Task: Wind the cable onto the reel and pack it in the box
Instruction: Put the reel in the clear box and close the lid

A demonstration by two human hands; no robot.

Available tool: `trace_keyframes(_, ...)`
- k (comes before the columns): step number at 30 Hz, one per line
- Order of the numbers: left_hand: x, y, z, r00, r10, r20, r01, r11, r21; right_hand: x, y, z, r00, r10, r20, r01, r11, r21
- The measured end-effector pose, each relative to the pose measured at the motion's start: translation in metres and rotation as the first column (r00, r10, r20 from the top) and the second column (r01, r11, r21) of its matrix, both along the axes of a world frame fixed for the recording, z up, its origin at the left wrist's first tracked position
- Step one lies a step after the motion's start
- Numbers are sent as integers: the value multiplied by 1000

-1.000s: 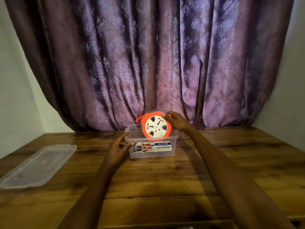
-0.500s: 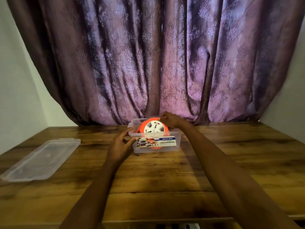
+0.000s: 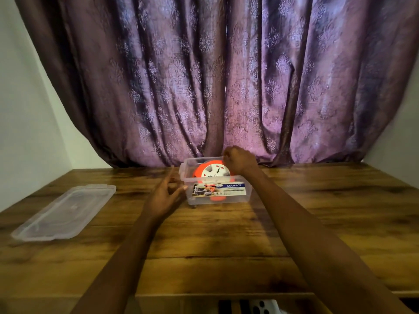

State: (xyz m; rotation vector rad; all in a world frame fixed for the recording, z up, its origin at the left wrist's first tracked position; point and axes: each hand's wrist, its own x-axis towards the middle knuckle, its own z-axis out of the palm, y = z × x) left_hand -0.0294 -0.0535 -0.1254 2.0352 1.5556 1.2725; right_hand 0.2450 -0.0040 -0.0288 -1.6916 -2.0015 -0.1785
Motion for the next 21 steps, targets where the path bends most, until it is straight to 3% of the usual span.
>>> trace_keyframes(3,-42,-2,-3,922,314,-227,-327,945,-24,-14,-14,-2,987,149,-57,-131,961,245)
trace_keyframes(6,-89,-13,-6,701,519,-489,-609,792,-32,-45,-33,-13,943,331,8,-297,836,462)
trace_keyframes(9,-115,-28,-7,592,612,-524,-748,660,-74,-82,-48,-29,891,440,111,-431,744,510)
trace_keyframes(16,-145,-49,-2,586,589,-557,-722,692,-28,-123,-60,-46,873,475,112,-471,757,452)
trace_keyframes(21,-143,-58,-5,716,582,-386,-600,795,87,-112,-58,-46,893,435,116,-437,773,460)
